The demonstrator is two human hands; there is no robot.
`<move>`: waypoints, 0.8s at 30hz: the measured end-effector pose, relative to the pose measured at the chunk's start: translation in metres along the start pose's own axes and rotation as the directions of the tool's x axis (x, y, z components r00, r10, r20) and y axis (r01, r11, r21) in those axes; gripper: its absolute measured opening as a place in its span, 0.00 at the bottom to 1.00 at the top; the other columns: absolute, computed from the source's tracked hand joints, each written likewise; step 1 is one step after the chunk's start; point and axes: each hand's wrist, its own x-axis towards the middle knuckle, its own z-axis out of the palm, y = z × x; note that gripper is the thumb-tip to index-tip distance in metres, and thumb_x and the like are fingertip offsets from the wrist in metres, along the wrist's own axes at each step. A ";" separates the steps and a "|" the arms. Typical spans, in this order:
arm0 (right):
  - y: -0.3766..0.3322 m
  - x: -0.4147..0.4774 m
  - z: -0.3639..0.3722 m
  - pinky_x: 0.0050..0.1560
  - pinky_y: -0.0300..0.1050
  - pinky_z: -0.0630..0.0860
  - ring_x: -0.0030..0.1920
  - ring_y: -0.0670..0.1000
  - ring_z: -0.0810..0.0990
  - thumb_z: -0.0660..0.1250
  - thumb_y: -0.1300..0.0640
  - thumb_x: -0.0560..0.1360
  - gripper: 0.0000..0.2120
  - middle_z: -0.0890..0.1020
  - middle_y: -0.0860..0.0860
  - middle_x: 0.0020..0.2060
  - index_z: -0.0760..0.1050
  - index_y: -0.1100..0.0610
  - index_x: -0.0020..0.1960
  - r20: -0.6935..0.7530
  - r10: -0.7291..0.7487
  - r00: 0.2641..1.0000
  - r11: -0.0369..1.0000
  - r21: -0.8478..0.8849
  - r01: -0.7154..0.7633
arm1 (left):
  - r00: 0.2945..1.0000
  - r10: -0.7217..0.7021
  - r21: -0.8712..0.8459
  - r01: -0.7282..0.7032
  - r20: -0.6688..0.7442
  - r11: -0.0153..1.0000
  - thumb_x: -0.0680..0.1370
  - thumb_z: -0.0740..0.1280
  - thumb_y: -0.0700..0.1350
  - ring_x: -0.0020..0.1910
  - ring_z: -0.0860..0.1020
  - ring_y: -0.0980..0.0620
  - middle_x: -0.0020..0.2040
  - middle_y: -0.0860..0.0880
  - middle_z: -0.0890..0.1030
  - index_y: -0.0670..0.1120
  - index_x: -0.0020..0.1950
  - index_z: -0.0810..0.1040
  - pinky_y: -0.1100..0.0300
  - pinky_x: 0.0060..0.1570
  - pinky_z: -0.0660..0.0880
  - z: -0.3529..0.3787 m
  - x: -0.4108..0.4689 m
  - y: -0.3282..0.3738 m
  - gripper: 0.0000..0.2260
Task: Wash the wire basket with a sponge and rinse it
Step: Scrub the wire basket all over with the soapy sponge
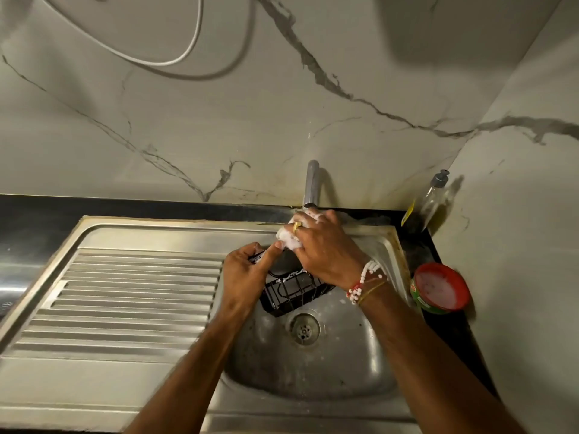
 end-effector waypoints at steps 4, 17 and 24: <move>0.010 -0.020 0.010 0.55 0.54 0.66 0.61 0.55 0.69 0.53 0.55 0.75 0.21 0.75 0.52 0.59 0.73 0.49 0.65 -0.073 0.140 0.987 0.990 0.004 -0.140 | 0.995 -0.058 -0.037 0.056 -0.076 0.998 0.75 0.74 0.50 0.36 0.84 0.52 0.33 0.53 0.84 0.52 0.35 0.83 0.50 0.39 0.81 -0.001 -0.004 -0.009 0.09; 0.008 -0.044 0.024 0.47 0.45 0.77 0.49 0.49 0.78 0.65 0.60 0.77 0.08 0.80 0.52 0.52 0.80 0.59 0.54 -0.320 0.149 0.936 0.913 0.409 -0.006 | 0.947 -0.202 -0.209 0.151 -0.248 0.966 0.75 0.74 0.46 0.24 0.72 0.57 0.22 0.53 0.71 0.44 0.29 0.69 0.61 0.27 0.74 -0.009 0.009 -0.016 0.19; 0.009 -0.038 0.029 0.48 0.52 0.81 0.50 0.53 0.81 0.66 0.59 0.75 0.11 0.83 0.55 0.51 0.80 0.59 0.56 -0.384 0.315 0.868 0.841 0.537 -0.067 | 0.965 -0.144 -0.160 0.110 -0.219 0.981 0.76 0.74 0.42 0.21 0.71 0.60 0.20 0.54 0.70 0.46 0.26 0.68 0.65 0.24 0.72 -0.009 0.006 -0.010 0.21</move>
